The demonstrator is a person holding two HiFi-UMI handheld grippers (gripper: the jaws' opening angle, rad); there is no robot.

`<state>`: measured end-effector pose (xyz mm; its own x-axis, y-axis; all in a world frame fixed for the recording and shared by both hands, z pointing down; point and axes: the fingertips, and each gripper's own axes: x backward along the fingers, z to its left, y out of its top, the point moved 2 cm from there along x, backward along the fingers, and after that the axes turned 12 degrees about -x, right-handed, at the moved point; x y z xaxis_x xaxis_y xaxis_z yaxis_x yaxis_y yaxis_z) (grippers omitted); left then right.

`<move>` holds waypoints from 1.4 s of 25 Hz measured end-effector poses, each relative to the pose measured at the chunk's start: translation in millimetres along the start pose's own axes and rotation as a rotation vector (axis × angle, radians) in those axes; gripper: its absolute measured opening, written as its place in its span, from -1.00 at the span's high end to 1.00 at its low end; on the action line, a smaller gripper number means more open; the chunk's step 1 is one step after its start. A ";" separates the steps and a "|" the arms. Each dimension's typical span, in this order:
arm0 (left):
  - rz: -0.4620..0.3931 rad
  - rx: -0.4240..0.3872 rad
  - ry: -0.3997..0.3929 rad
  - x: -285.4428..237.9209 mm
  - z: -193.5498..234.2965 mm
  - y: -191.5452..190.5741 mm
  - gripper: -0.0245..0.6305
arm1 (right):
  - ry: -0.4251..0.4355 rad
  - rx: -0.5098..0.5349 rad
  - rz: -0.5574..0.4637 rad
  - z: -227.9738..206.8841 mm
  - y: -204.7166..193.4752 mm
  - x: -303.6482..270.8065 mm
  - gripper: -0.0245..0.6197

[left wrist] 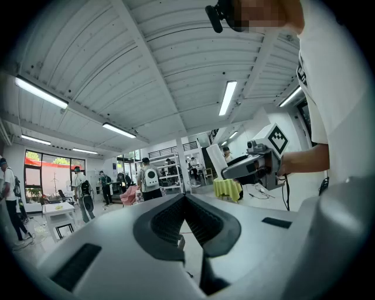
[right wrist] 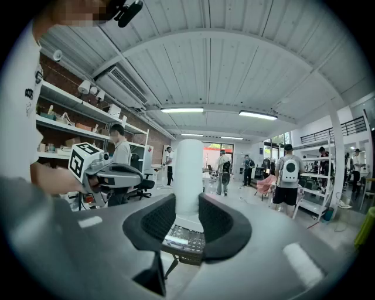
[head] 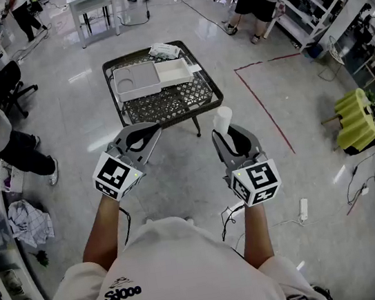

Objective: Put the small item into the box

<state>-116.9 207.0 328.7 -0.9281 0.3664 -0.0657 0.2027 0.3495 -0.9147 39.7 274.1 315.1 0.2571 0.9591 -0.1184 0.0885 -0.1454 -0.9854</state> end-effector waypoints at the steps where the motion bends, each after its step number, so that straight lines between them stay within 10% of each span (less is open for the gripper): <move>1: 0.007 -0.006 -0.001 -2.3 -1.0 -0.1 0.91 | 0.001 -0.001 -0.005 -1.6 0.3 0.8 0.51; 35: 0.125 0.074 0.138 -73.3 -29.6 -21.1 0.91 | 0.110 -0.040 0.065 -87.2 -24.5 8.2 0.51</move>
<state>-43.9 198.3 364.7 -0.8446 0.5193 -0.1304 0.2858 0.2312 -0.9300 123.6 264.3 349.0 0.3677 0.9151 -0.1657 0.1058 -0.2182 -0.9702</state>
